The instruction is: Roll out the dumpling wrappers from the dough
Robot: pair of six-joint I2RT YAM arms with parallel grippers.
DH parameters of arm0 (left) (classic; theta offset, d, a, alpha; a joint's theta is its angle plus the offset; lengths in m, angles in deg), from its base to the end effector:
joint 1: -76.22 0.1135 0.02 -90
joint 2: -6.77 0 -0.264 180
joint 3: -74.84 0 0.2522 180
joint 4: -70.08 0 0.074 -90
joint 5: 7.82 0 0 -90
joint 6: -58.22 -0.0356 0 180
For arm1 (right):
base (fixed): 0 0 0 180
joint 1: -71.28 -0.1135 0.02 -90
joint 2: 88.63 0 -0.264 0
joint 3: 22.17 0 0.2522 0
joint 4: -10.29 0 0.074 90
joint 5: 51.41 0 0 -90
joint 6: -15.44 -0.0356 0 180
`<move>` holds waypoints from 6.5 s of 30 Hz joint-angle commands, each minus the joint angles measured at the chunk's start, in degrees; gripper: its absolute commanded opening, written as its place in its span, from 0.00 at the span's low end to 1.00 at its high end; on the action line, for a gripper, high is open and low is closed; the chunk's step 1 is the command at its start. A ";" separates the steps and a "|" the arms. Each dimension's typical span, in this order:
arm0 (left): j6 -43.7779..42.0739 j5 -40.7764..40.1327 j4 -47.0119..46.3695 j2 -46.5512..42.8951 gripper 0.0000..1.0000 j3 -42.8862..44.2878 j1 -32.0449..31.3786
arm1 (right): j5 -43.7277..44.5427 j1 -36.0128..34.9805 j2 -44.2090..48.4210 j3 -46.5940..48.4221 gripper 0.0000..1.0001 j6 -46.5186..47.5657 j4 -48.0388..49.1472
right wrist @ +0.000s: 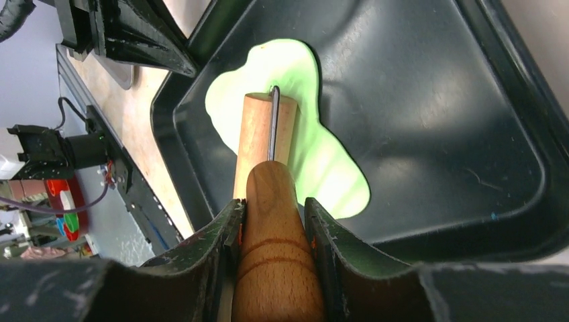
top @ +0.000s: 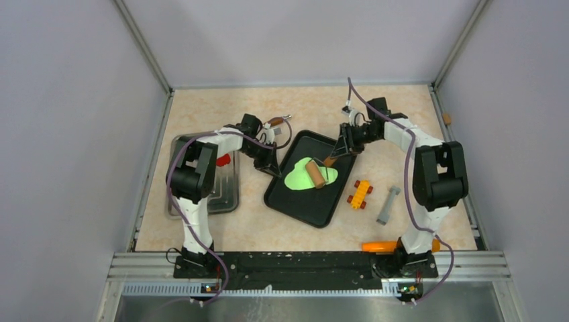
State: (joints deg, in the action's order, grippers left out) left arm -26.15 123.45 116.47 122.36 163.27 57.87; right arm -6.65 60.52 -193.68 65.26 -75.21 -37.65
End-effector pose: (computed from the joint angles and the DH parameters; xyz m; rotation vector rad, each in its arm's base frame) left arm 0.3599 -0.1441 0.1398 0.4627 2.7720 -1.1179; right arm 0.3587 0.0939 0.2019 -0.4595 2.5511 1.1260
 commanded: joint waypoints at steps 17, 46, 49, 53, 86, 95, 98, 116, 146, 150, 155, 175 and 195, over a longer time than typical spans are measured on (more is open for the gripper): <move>-0.83 1.43 -2.03 -0.49 0.00 -0.06 -1.68 | 23.15 6.03 1.26 -5.18 0.00 6.29 3.43; -0.78 1.65 -1.60 0.96 0.00 0.69 -1.57 | -6.97 -5.45 6.00 1.58 0.00 -8.33 8.87; -0.73 1.61 -1.49 0.89 0.00 0.79 -1.54 | -3.85 -6.60 3.95 0.97 0.00 -8.54 8.23; -0.83 1.57 -1.38 0.32 0.00 0.88 -1.59 | 9.00 -6.33 1.43 -0.36 0.00 -5.93 4.94; -0.18 1.91 -2.06 0.31 0.00 0.34 -1.03 | 6.51 5.61 6.89 4.51 0.00 5.89 -1.51; -0.13 1.92 -1.76 0.70 0.00 0.70 -1.05 | -7.34 -4.08 5.76 0.17 0.00 -9.61 9.12; -0.31 1.88 -1.67 0.29 0.00 0.54 -1.05 | -4.74 -4.71 3.20 -0.45 0.00 -10.70 10.13; -0.59 1.15 -2.10 -0.34 0.00 -0.30 -0.98 | 24.34 7.23 -6.37 2.41 0.00 8.40 0.71; -0.88 1.15 -1.16 -0.61 0.00 0.07 -0.95 | 13.96 -1.63 -5.01 4.97 0.00 -0.62 4.73; -0.83 0.21 -1.39 -1.44 0.00 -0.60 -0.98 | 20.42 1.51 -6.21 3.38 0.00 4.73 2.64; -0.79 -0.01 -1.79 -1.74 0.00 -1.27 -0.92 | 22.77 3.87 -6.21 2.51 0.00 6.39 2.10; -0.42 1.61 -1.33 0.45 0.00 0.81 -0.99 | -7.83 -5.24 1.25 4.95 0.00 -9.85 10.12; -0.79 -0.46 -1.74 -2.01 0.00 -1.26 -0.85 | 23.84 5.64 -10.36 6.61 0.00 7.34 2.10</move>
State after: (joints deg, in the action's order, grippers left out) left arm -25.83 124.31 114.26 122.47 162.99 56.67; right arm -6.23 61.92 -200.83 72.34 -80.15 -36.40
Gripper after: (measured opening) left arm 0.050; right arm 0.339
